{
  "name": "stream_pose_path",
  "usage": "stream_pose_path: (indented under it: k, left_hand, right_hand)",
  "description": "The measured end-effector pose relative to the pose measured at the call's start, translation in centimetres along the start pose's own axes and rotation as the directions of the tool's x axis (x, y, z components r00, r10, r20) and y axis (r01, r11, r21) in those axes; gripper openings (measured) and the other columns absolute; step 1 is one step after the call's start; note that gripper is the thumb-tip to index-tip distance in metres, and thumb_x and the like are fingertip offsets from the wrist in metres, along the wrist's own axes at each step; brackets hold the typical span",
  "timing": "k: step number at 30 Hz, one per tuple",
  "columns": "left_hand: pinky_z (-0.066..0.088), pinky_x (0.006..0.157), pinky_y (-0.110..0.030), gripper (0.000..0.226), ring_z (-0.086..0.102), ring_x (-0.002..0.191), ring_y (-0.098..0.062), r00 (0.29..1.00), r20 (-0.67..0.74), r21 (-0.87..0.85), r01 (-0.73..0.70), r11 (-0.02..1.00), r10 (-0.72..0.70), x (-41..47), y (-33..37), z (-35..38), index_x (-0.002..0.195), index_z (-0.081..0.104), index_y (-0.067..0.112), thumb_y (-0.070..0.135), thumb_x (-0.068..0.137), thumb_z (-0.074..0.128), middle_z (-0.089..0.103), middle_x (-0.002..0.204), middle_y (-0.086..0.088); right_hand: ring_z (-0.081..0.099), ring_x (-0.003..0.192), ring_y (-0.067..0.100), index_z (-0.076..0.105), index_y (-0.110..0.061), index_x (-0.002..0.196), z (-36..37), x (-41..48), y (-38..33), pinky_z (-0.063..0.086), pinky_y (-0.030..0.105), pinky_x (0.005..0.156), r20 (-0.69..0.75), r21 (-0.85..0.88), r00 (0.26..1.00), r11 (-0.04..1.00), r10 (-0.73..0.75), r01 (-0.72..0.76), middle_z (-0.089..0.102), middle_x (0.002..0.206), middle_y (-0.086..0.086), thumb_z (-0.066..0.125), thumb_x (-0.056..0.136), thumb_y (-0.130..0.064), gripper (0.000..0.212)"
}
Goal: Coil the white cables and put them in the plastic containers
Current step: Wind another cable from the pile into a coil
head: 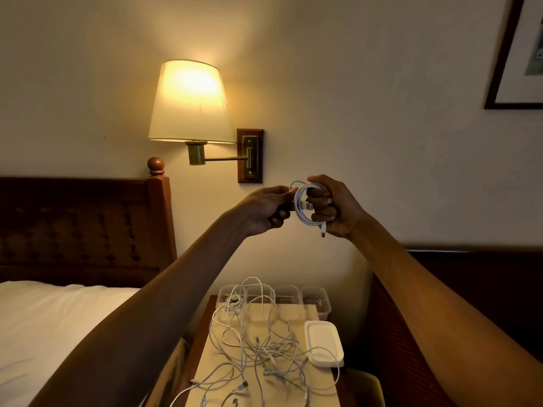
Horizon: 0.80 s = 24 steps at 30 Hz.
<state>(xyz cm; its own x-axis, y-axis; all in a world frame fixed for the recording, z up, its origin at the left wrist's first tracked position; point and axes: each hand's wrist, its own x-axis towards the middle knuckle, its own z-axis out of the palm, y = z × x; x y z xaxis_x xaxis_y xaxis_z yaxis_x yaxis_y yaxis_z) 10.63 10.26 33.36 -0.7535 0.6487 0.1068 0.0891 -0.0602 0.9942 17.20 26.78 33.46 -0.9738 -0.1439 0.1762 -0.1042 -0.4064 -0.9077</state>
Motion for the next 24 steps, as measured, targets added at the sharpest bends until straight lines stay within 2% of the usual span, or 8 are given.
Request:
stream_pose_path:
  k: [5, 11, 14, 16, 19, 22, 24]
  left_hand:
    - [0.033, 0.050, -0.020, 0.016, 0.042, 0.055, -0.008, 0.999, -0.031, 0.043, 0.011, 0.999, -0.009, -0.2, -0.2, 0.0, 0.104, 0.062, 0.007, 0.018, 0.100, 0.053, 0.059, 0.077, -0.004]
    - [0.034, 0.056, -0.024, 0.013, 0.040, 0.063, -0.011, 0.999, -0.029, -0.031, -0.021, 0.999, 0.020, 0.0, -0.1, -0.1, 0.100, 0.062, 0.009, 0.020, 0.099, 0.054, 0.058, 0.084, -0.005]
    - [0.037, 0.061, -0.026, 0.026, 0.039, 0.075, -0.017, 1.000, -0.018, -0.069, -0.006, 0.998, 0.005, -0.1, -0.1, 0.0, 0.104, 0.060, 0.013, 0.037, 0.095, 0.060, 0.055, 0.092, -0.007]
    - [0.038, 0.066, -0.028, 0.037, 0.041, 0.081, -0.019, 0.999, 0.048, -0.040, 0.000, 0.999, 0.002, -0.2, 0.0, 0.0, 0.107, 0.059, 0.016, 0.048, 0.089, 0.063, 0.053, 0.100, -0.009]
    - [0.044, 0.073, -0.031, 0.034, 0.052, 0.089, -0.020, 0.993, 0.098, 0.068, -0.066, 0.996, 0.059, -0.3, 0.0, 0.3, 0.111, 0.054, 0.012, 0.031, 0.089, 0.070, 0.058, 0.103, -0.010]
    - [0.049, 0.074, -0.031, 0.036, 0.058, 0.087, -0.020, 0.994, 0.095, 0.100, -0.055, 0.993, 0.045, -0.4, 0.5, -0.2, 0.119, 0.056, 0.009, 0.015, 0.087, 0.071, 0.064, 0.099, -0.010]
    - [0.053, 0.073, -0.030, 0.037, 0.063, 0.088, -0.021, 0.993, 0.118, 0.138, -0.036, 0.990, 0.020, -0.6, 0.8, -0.8, 0.120, 0.059, 0.012, 0.010, 0.085, 0.072, 0.067, 0.099, -0.010]
  right_hand:
    - [0.024, 0.029, 0.004, 0.045, -0.017, 0.049, 0.1, 0.2, 0.4, 0.021, 0.015, 0.031, -0.086, -0.099, 0.996, 0.995, -0.029, 0.020, 0.033, 0.040, -0.006, 0.043, 0.098, -0.027, 0.050]
    - [0.024, 0.031, 0.005, 0.041, -0.015, 0.057, 0.3, 0.8, 0.0, 0.023, 0.015, 0.033, -0.139, -0.145, 0.984, 0.986, -0.108, 0.088, 0.033, 0.042, -0.005, 0.046, 0.097, -0.027, 0.043]
    - [0.024, 0.034, 0.005, 0.039, -0.015, 0.059, 0.4, 1.0, -0.1, 0.025, 0.015, 0.033, -0.135, -0.185, 0.981, 0.977, -0.136, 0.109, 0.033, 0.044, -0.005, 0.045, 0.098, -0.026, 0.041]
    - [0.024, 0.035, 0.005, 0.041, -0.015, 0.060, 0.5, 1.1, 0.1, 0.025, 0.016, 0.034, -0.146, -0.213, 0.979, 0.971, -0.144, 0.111, 0.032, 0.045, -0.005, 0.046, 0.097, -0.027, 0.039]
    - [0.027, 0.035, 0.005, 0.049, -0.012, 0.064, 0.6, 1.4, 0.5, 0.027, 0.016, 0.034, -0.160, -0.237, 0.970, 0.961, -0.185, 0.144, 0.036, 0.046, -0.004, 0.047, 0.097, -0.025, 0.036]
    - [0.025, 0.036, 0.006, 0.046, -0.015, 0.056, 0.5, 1.7, 0.6, 0.025, 0.017, 0.036, -0.190, -0.240, 0.966, 0.963, -0.173, 0.125, 0.033, 0.045, -0.004, 0.048, 0.097, -0.026, 0.042]
    - [0.024, 0.036, 0.007, 0.043, -0.014, 0.059, 0.3, 1.6, 0.5, 0.025, 0.018, 0.037, -0.187, -0.255, 0.970, 0.961, -0.158, 0.107, 0.032, 0.045, -0.004, 0.047, 0.097, -0.027, 0.041]
